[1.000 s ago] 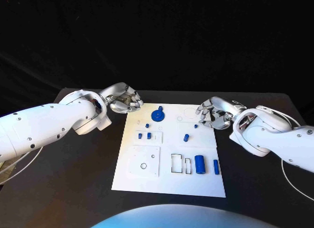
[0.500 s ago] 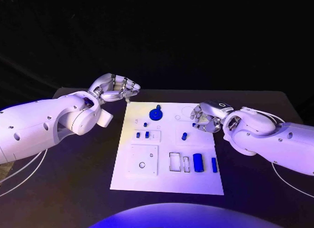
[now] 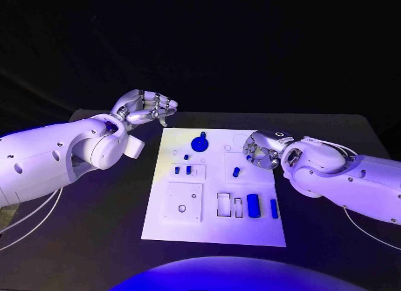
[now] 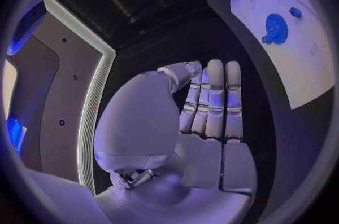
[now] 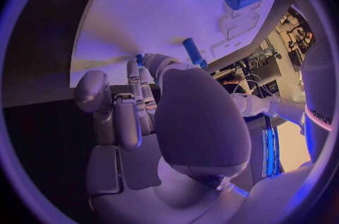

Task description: Assemble the parts on the task board

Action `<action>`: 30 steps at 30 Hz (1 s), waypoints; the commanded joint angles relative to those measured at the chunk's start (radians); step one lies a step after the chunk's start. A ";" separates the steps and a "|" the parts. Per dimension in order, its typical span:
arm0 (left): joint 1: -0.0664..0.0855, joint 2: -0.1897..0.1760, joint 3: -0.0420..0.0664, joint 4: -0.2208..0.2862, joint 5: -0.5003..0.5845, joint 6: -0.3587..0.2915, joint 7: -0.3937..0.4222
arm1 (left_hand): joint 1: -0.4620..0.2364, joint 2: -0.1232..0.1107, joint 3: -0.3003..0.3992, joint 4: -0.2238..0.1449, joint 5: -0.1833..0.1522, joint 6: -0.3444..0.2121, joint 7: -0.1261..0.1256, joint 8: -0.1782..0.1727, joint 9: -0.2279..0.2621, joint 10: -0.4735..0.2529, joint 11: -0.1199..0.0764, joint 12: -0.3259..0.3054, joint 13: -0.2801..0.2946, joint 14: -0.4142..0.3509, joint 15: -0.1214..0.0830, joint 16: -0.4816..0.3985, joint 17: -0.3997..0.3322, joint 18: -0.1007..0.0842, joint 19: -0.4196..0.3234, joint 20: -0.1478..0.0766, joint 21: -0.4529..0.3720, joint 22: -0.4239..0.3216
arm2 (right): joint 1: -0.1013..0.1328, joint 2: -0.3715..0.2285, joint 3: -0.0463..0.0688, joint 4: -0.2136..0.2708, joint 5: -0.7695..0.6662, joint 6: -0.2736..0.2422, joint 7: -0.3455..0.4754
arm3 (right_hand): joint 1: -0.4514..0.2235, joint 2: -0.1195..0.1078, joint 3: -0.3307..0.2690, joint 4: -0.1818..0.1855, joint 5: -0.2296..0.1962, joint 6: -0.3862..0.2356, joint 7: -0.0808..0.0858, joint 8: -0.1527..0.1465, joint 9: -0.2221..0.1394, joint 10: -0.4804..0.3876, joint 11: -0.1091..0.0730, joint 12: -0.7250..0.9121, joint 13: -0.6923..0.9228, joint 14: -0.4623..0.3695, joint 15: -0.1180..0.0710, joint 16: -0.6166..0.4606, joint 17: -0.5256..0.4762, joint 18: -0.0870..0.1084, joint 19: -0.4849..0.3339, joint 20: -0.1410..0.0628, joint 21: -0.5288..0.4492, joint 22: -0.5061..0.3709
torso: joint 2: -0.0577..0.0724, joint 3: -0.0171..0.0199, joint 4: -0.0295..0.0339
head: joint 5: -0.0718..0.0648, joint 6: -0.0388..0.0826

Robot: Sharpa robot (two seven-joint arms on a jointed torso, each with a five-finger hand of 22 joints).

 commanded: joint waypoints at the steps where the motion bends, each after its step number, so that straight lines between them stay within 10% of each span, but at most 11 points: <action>1: 0.001 0.000 0.001 0.003 0.022 0.003 0.020 | 0.005 0.003 -0.001 -0.005 0.003 0.000 0.009 -0.004 -0.002 -0.006 0.001 -0.003 -0.002 -0.007 0.001 -0.005 -0.002 0.013 -0.008 0.001 -0.006 0.001 | -0.007 0.006 -0.002 -0.001 -0.031 0.038 -0.013 | -0.001 0.011 0.014 -0.009 -0.002 0.014 -0.003 0.007 0.003 0.018 -0.004 -0.004 -0.004 0.049 -0.012 0.005 0.003 -0.009 0.008 -0.002 0.011 0.008 | -0.001 0.0008 0.0000 | -0.001 -0.003; 21: 0.001 0.001 0.001 0.003 0.023 0.010 0.007 | 0.004 0.003 -0.002 -0.008 0.002 -0.004 0.012 -0.006 -0.003 -0.014 0.004 -0.009 -0.010 -0.005 0.003 -0.012 -0.006 0.014 -0.010 0.003 -0.005 0.002 | -0.027 0.028 -0.003 -0.013 -0.101 0.081 -0.056 | -0.022 0.031 0.075 -0.082 -0.003 0.042 -0.007 0.024 0.020 0.038 -0.008 -0.039 -0.029 0.049 -0.017 0.010 0.009 -0.011 0.007 -0.010 0.028 0.033 | -0.002 0.0001 -0.0011 | -0.003 -0.011; 30: 0.001 0.002 0.001 0.004 0.022 0.013 0.004 | 0.004 0.004 -0.002 -0.009 0.002 -0.004 0.012 -0.006 -0.003 -0.016 0.004 -0.011 -0.012 -0.005 0.003 -0.013 -0.006 0.014 -0.011 0.003 -0.005 0.002 | -0.030 0.025 -0.003 -0.004 -0.108 -0.040 -0.056 | -0.065 0.060 0.107 -0.106 -0.004 0.065 -0.022 0.050 0.048 0.092 -0.023 -0.038 -0.025 0.051 -0.027 0.014 0.017 -0.013 0.011 -0.016 0.044 0.050 | -0.002 -0.0003 -0.0001 | -0.004 -0.010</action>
